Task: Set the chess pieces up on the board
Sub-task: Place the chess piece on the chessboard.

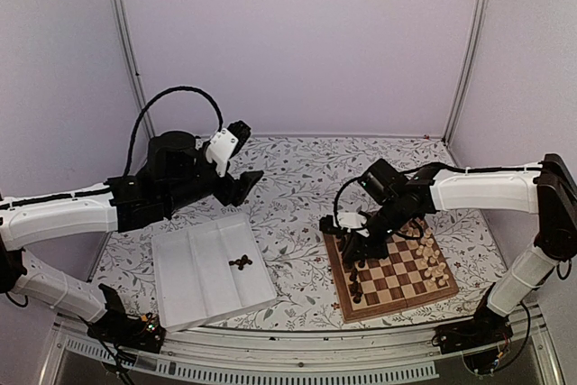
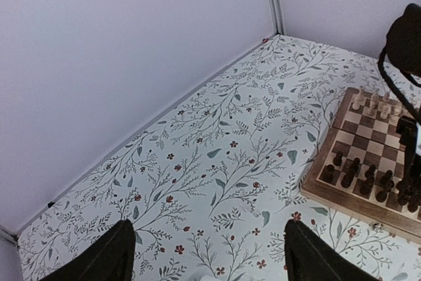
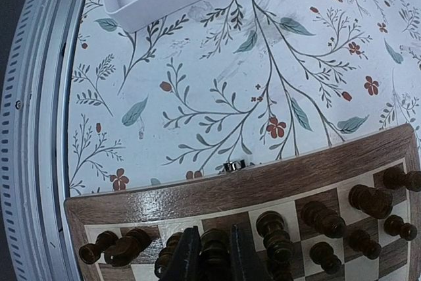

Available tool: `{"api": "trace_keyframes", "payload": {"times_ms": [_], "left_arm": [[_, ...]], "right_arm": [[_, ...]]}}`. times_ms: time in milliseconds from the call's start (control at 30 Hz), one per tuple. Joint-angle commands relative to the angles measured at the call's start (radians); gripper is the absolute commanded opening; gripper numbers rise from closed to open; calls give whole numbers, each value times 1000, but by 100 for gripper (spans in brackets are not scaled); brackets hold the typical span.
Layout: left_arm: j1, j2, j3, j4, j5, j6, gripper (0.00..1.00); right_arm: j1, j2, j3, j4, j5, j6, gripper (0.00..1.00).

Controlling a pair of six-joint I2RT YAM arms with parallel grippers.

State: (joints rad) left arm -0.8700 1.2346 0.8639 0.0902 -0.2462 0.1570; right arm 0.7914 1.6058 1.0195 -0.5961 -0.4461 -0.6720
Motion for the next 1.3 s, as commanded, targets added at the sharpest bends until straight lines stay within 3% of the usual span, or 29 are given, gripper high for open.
{"api": "trace_keyframes", "payload": {"times_ms": [0,700,1033,1267], "left_arm": [[5,-1,11,-7,13,7,80],[5,8,18,-21,18,7,80],[5,11,23,-29,22,3,80],[-8,2,41,-82,-79,-45,78]], "right_arm": [[8,14,-10,21,7,-8,10],[15,17,-10,18,19,-6,22],[15,24,1,10,25,-2,22],[14,-34,128,-119,-38,4,25]]}}
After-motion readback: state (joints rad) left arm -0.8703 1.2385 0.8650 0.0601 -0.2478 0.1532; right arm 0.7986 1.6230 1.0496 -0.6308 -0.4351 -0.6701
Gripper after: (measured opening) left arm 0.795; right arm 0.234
